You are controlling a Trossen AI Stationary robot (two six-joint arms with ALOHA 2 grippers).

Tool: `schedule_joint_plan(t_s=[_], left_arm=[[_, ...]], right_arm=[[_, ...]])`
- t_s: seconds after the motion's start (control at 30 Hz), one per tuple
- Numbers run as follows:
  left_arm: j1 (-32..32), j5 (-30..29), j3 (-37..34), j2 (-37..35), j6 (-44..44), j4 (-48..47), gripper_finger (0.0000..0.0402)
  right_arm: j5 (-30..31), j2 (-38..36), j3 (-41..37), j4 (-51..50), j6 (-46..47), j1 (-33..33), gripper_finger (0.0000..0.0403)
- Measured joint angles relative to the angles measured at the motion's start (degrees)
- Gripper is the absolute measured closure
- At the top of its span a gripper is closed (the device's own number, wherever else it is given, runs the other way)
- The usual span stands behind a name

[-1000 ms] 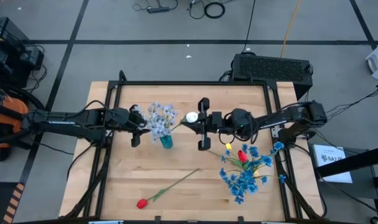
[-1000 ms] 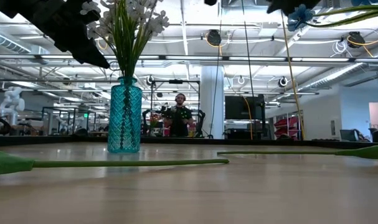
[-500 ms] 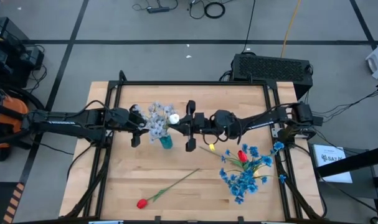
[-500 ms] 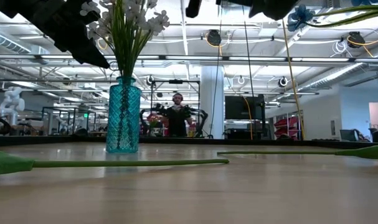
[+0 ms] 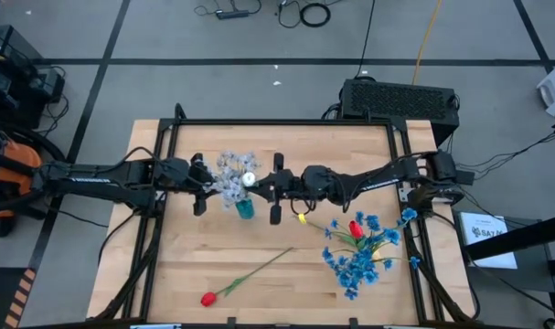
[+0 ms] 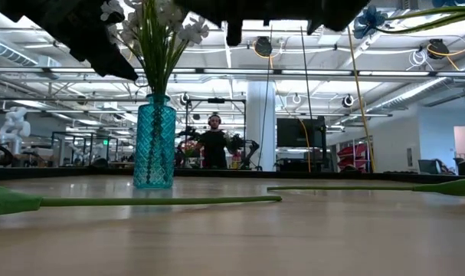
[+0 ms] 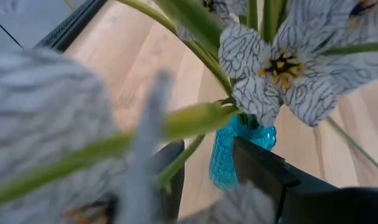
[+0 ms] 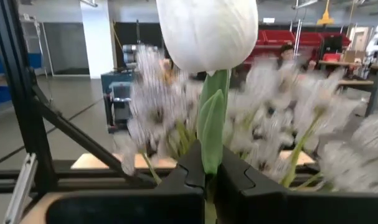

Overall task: Sort flowers into vase by color
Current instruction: Put the white tulip into the blue transparent vase

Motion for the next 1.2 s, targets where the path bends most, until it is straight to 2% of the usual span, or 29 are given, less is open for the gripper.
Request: schedule_joint_plan(t_s=[0.23, 0.5, 0.67, 0.83, 1.03, 1.2], left_arm=[[0.0, 0.0, 0.0, 0.0, 0.0, 1.0, 0.0261], [0.0, 0.0, 0.0, 0.0, 0.0, 1.0, 0.0261], [0.0, 0.0, 0.0, 0.0, -0.3, 0.8, 0.0261], [0.0, 0.0, 0.0, 0.0, -0.3, 0.7, 0.0261], [-0.1, 0.0, 0.0, 0.0, 0.0, 0.4, 0.0261], [-0.1, 0.0, 0.0, 0.0, 0.0, 0.4, 0.0261]], right_arm=[[-0.1, 6.6, -0.1, 8.0, 0.6, 0.2, 0.0403], [-0.2, 7.5, 0.1, 5.1, 1.5, 0.2, 0.0402], [-0.2, 6.9, 0.1, 3.4, 2.0, -0.3, 0.0384], [-0.3, 6.0, 2.9, -10.9, 4.5, -1.3, 0.0349], [-0.4, 5.9, 12.9, -31.7, 2.6, -2.2, 0.0301], [-0.3, 5.8, 21.0, -40.6, -0.4, -2.7, 0.0264]])
